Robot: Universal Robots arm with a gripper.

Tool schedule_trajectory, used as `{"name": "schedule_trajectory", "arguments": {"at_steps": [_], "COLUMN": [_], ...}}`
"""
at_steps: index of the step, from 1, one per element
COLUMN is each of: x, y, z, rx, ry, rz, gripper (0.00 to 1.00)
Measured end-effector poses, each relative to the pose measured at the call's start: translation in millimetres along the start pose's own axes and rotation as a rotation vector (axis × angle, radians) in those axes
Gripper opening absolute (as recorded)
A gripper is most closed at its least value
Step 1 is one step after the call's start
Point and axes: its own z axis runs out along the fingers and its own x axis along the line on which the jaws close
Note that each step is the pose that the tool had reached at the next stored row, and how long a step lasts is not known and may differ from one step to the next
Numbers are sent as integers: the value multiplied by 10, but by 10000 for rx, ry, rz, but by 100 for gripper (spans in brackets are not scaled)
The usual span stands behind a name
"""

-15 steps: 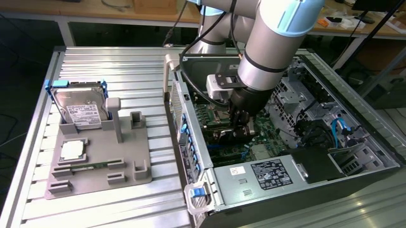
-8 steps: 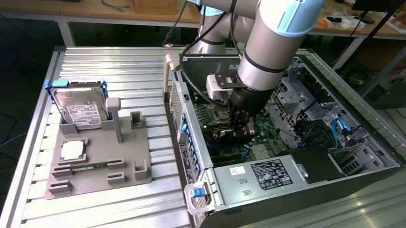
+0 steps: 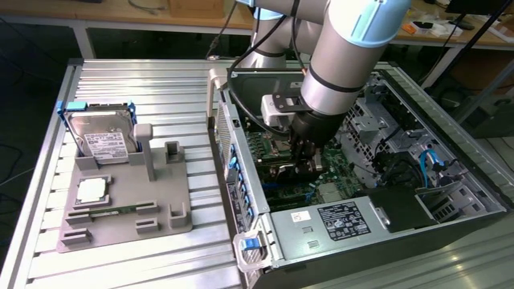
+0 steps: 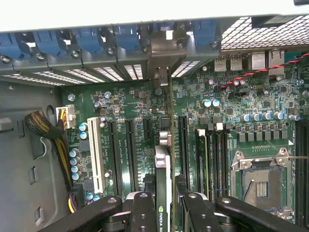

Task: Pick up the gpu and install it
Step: 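Insert the gpu into the slot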

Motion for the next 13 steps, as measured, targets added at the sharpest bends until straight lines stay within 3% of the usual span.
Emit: {"name": "schedule_trajectory", "arguments": {"at_steps": [13], "x": [1], "y": [1], "z": [44], "rx": [-4], "ry": [-39], "rz": [1], "gripper": [27]}}
